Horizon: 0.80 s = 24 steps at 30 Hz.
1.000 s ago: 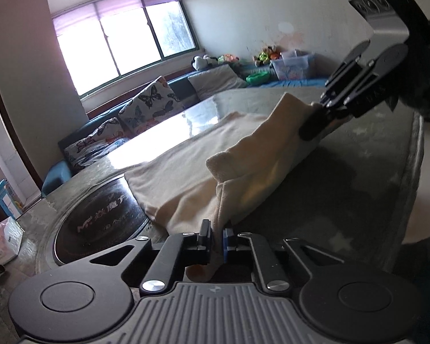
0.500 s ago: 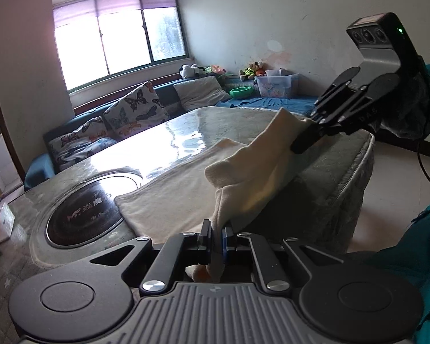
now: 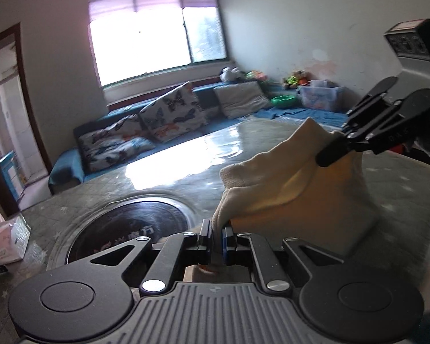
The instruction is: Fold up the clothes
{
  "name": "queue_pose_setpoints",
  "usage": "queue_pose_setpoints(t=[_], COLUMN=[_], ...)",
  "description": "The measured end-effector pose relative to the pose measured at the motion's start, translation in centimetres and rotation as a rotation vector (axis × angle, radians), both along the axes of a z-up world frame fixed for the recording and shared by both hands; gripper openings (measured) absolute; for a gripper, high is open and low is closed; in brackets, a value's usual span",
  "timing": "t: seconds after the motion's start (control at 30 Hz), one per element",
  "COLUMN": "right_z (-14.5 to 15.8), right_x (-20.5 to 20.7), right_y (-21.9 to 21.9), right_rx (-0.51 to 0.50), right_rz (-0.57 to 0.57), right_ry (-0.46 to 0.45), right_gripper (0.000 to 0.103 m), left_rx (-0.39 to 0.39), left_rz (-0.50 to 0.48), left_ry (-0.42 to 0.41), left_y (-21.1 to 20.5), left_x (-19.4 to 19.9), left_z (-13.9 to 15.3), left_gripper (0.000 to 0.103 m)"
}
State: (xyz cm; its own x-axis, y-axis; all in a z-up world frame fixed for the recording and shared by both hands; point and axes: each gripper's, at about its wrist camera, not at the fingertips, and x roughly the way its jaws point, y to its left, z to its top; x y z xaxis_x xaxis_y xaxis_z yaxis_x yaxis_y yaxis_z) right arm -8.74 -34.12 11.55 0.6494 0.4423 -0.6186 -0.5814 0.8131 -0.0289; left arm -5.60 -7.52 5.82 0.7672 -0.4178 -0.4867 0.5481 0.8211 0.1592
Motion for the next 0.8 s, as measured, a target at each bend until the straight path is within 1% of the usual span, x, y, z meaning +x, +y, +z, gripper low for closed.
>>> queue_pose_setpoints(t=[0.17, 0.27, 0.33, 0.37, 0.4, 0.43, 0.47, 0.5, 0.57, 0.67, 0.73, 0.8], right_z=[-2.6, -5.0, -6.3, -7.0, -7.4, -7.7, -8.0, -8.0, -7.8, -7.0, -6.3, -5.7], right_x=[5.7, 8.3, 9.5, 10.0, 10.3, 10.7, 10.9, 11.0, 10.7, 9.8, 9.5, 9.5], right_y=[0.3, 0.3, 0.2, -0.1, -0.4, -0.8, -1.3, -1.7, -2.4, -2.8, -2.7, -2.4], right_rx=[-0.003, 0.001, 0.014, 0.026, 0.038, 0.055, 0.073, 0.090, 0.103, 0.111, 0.122, 0.142], right_rz=[-0.069, -0.132, -0.170, -0.203, -0.231, -0.258, -0.280, -0.294, -0.315, -0.331, -0.319, -0.289], right_ry=[0.053, 0.098, 0.135, 0.152, 0.163, 0.176, 0.185, 0.186, 0.167, 0.124, 0.107, 0.114], right_gripper=[0.007, 0.008, 0.011, 0.015, 0.017, 0.018, 0.023, 0.025, 0.028, 0.028, 0.028, 0.028], left_rx=[0.017, 0.043, 0.060, 0.059, 0.056, 0.057, 0.058, 0.055, 0.033, -0.002, -0.024, -0.047], left_rz=[0.086, 0.112, 0.129, 0.135, 0.142, 0.156, 0.171, 0.184, 0.180, 0.171, 0.165, 0.159], left_ry=[0.066, 0.091, 0.108, 0.115, 0.123, 0.124, 0.124, 0.124, 0.123, 0.121, 0.119, 0.118], left_y=[-1.2, -1.8, -2.2, -2.1, -2.0, -1.9, -1.8, -1.6, -1.7, -1.8, -1.9, -1.9], left_x=[5.3, 6.8, 7.8, 8.1, 8.4, 8.7, 8.9, 9.1, 8.9, 8.5, 8.2, 7.9], left_z=[-2.4, -3.7, -4.6, -4.8, -4.9, -4.8, -4.8, -4.6, -4.0, -3.0, -2.4, -1.7], left_gripper=[0.008, 0.009, 0.013, 0.017, 0.021, 0.023, 0.027, 0.028, 0.028, 0.027, 0.027, 0.025])
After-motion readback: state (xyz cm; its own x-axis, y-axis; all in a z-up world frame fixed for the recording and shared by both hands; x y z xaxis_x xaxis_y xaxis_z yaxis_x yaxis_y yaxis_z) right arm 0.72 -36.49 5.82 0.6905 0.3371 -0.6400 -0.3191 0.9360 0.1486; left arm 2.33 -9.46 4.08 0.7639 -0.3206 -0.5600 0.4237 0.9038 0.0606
